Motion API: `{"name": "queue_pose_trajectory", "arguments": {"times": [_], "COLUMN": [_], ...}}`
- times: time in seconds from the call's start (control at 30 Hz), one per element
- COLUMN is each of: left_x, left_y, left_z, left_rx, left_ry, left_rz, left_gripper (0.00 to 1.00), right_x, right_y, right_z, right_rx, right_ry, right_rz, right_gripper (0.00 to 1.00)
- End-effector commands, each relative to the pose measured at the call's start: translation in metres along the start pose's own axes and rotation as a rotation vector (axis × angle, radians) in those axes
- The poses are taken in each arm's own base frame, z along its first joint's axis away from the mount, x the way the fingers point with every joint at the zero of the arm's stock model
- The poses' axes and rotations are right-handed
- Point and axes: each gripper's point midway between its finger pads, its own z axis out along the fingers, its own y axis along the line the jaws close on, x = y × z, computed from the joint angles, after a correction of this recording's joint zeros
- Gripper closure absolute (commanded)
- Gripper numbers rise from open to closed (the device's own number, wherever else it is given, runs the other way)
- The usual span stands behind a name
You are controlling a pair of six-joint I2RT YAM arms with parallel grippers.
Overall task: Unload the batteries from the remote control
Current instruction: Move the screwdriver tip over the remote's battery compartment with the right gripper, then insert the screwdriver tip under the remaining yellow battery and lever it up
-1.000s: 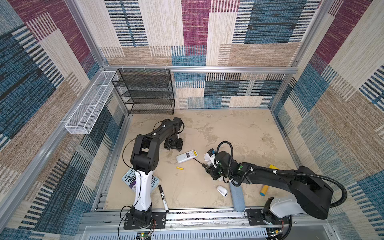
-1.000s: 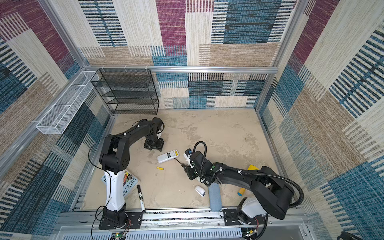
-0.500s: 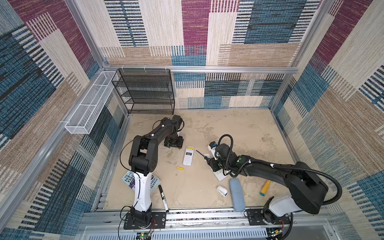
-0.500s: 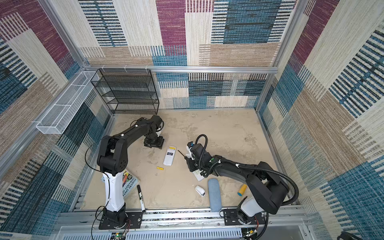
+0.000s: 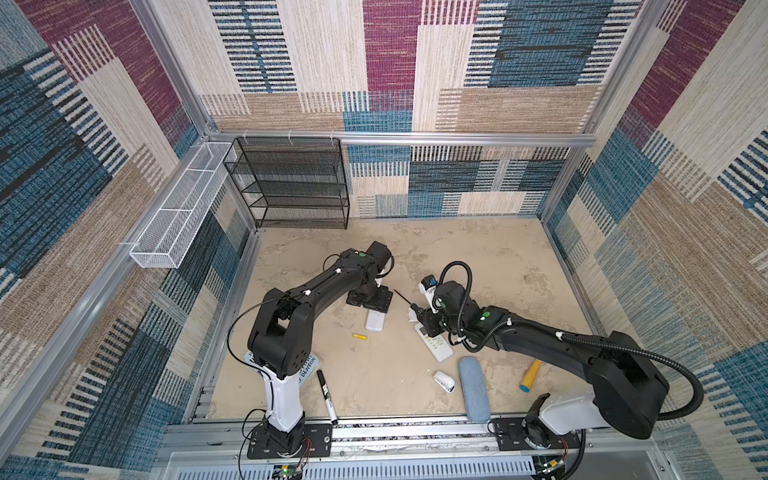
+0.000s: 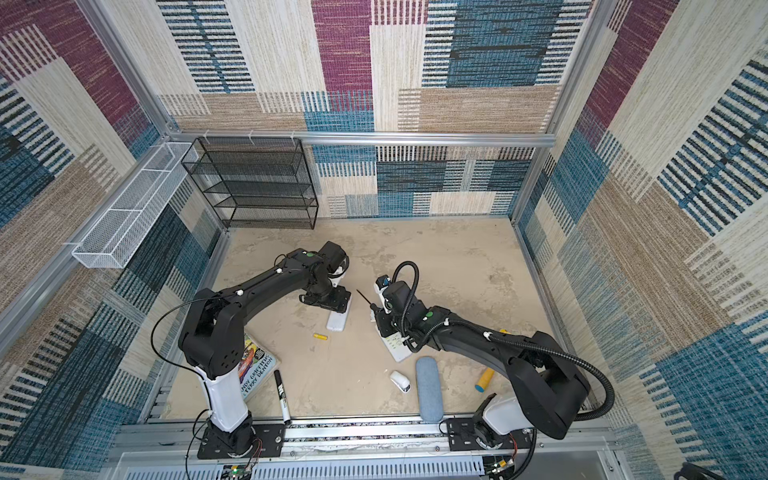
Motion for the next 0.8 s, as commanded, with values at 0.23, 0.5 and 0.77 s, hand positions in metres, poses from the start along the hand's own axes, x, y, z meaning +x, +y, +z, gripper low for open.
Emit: {"name": "queue_pose_trajectory", "arguments": {"times": [0.23, 0.5, 0.77], "left_x": [0.009, 0.016, 0.022], "left_y": [-0.002, -0.004, -0.007], "left_z": [0.033, 0.054, 0.063], "left_rx": [-0.034, -0.025, -0.001], "left_ry": [0.034, 0.072, 0.084], "left_rz": [-0.019, 0.001, 0.048], "left_gripper": [0.18, 0.28, 0.39], "right_x": [-0.010, -0.010, -0.010], "right_y": [0.014, 0.022, 0.021], "right_z": [0.000, 0.004, 0.010], "right_rx": [-0.075, -0.113, -0.100], "right_ry": [-0.036, -0.019, 0.016], "right_rz": [-0.043, -0.051, -0.037], "right_gripper": [1.00, 1.00, 1.00]}}
